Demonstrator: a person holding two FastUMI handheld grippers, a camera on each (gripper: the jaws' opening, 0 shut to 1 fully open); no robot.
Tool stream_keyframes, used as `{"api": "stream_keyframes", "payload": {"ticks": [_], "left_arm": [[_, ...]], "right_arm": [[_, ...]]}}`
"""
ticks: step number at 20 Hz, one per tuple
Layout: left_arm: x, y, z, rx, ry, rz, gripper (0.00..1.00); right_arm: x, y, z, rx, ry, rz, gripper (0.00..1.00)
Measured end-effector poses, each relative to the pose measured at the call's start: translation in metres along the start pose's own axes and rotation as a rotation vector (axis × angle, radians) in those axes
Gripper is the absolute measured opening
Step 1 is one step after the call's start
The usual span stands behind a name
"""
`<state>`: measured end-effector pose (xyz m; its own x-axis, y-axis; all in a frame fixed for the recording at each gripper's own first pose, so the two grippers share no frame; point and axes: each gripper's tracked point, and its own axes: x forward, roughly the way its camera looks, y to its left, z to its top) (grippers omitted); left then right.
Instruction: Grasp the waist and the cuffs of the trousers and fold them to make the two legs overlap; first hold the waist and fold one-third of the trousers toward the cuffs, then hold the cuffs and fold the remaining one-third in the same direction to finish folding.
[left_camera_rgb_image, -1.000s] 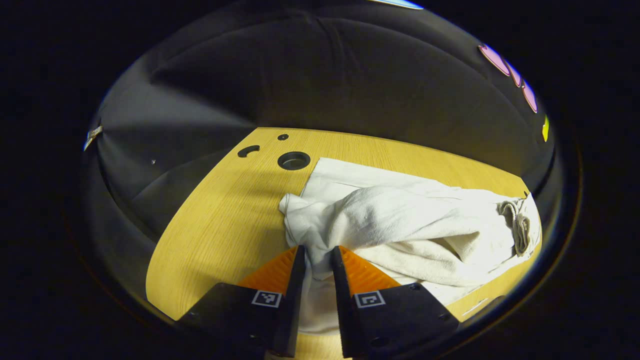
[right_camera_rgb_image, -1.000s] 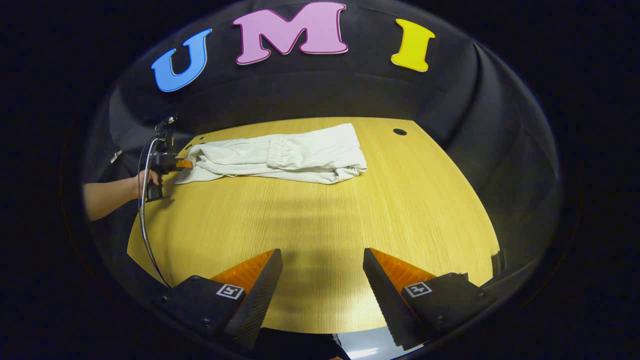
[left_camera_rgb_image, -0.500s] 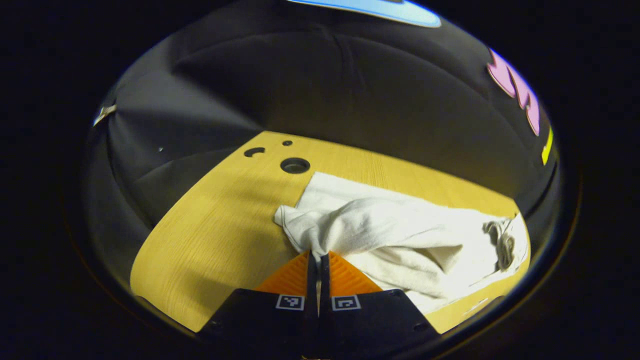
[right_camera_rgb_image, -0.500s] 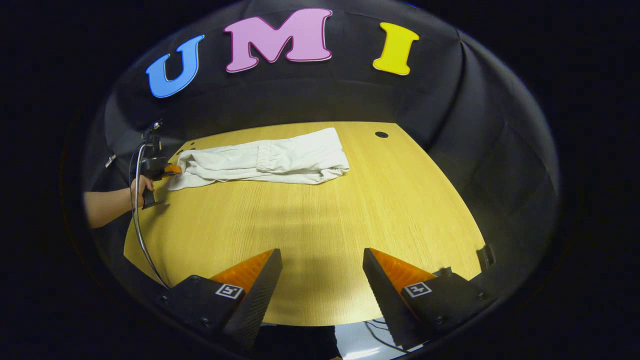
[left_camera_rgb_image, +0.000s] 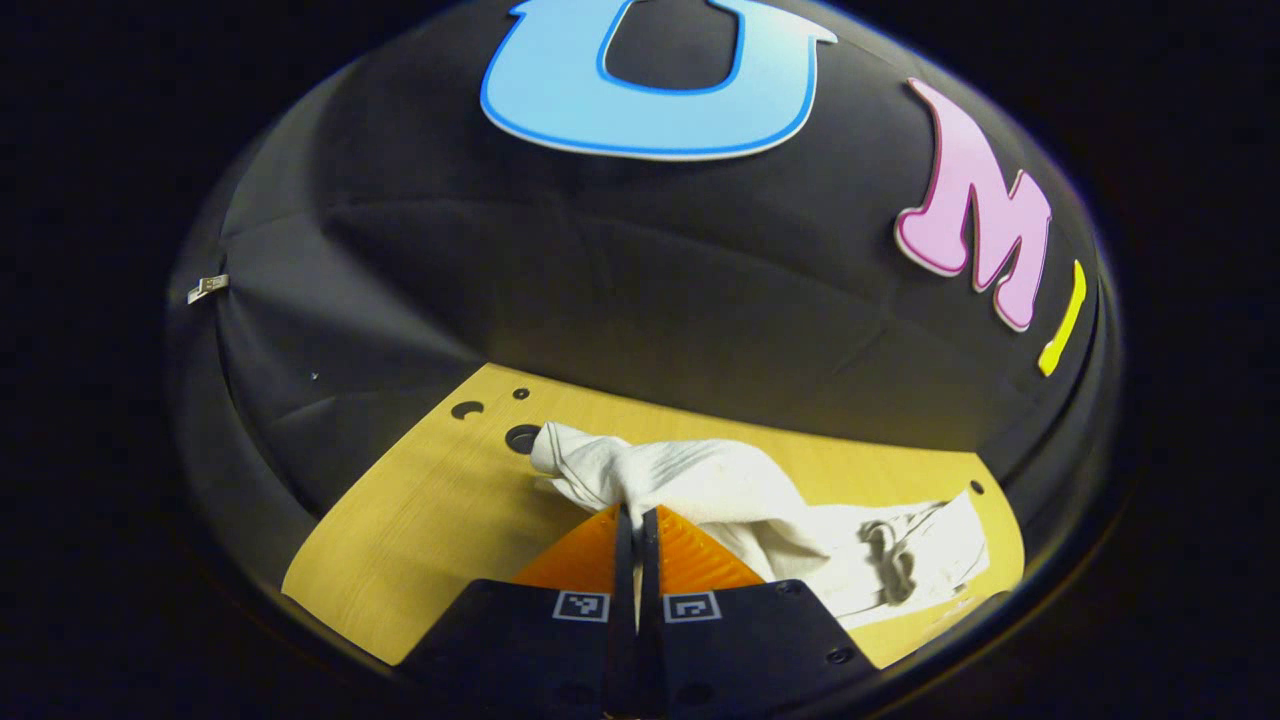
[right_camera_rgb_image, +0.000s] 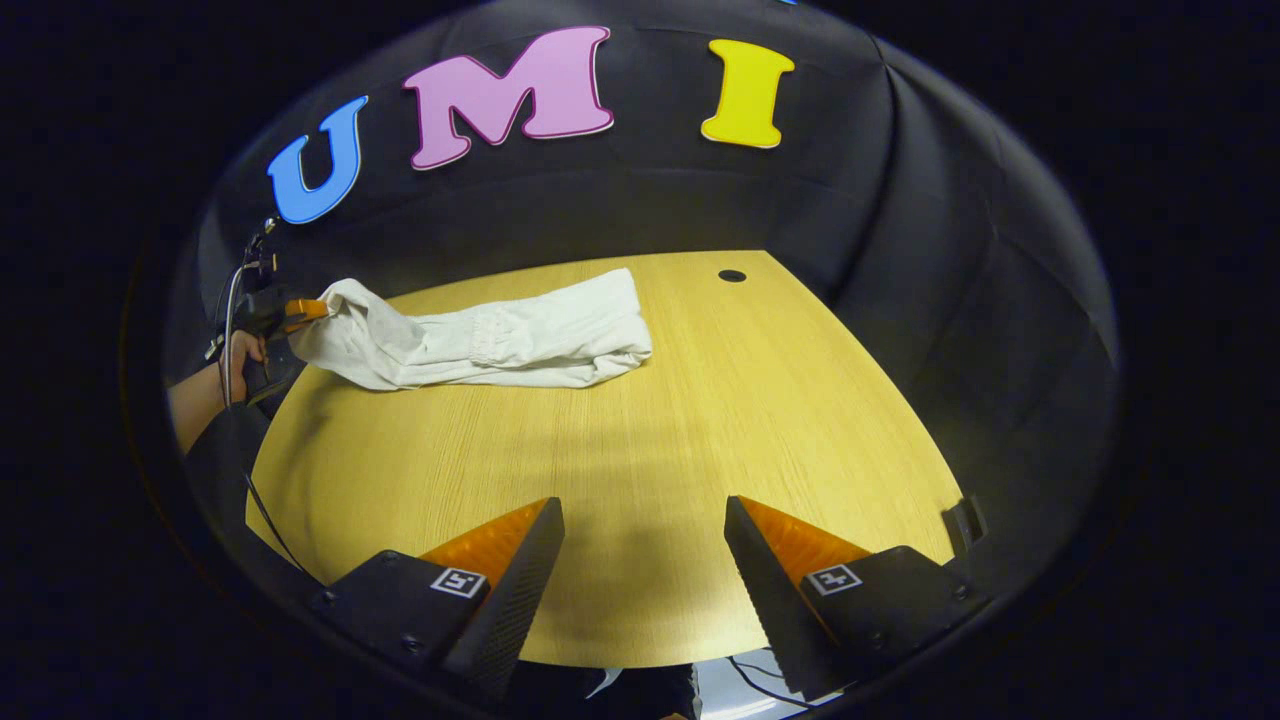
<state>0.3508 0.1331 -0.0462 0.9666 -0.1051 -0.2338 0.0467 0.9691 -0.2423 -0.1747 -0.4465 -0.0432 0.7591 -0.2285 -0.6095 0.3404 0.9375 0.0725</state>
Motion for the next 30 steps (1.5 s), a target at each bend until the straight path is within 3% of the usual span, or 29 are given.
{"api": "stream_keyframes", "payload": {"ticks": [2, 9, 13, 17, 22, 26, 30], "left_arm": [[-0.01, -0.033, 0.022, -0.033, -0.041, -0.033, 0.05], [-0.022, -0.171, 0.058, 0.039, -0.084, -0.147, 0.05], [-0.024, -0.258, 0.054, 0.113, -0.095, -0.214, 0.05], [-0.026, -0.34, 0.022, 0.198, -0.07, -0.281, 0.06], [-0.015, -0.423, -0.03, 0.256, -0.023, -0.343, 0.05], [-0.006, -0.458, -0.075, 0.316, 0.025, -0.346, 0.05], [0.004, -0.475, -0.12, 0.347, 0.09, -0.333, 0.13]], "right_arm": [[0.0, -0.012, 0.007, -0.015, -0.02, 0.004, 0.99], [0.006, -0.052, 0.017, 0.026, -0.048, 0.032, 0.99], [0.01, -0.08, 0.024, 0.088, -0.047, 0.045, 0.99], [0.017, -0.111, 0.031, 0.035, -0.066, 0.028, 0.99], [0.02, -0.125, 0.028, 0.02, -0.058, 0.073, 0.99], [0.017, -0.137, 0.017, 0.004, -0.05, 0.091, 0.99], [0.013, -0.143, 0.011, 0.036, -0.033, 0.087, 0.99]]}}
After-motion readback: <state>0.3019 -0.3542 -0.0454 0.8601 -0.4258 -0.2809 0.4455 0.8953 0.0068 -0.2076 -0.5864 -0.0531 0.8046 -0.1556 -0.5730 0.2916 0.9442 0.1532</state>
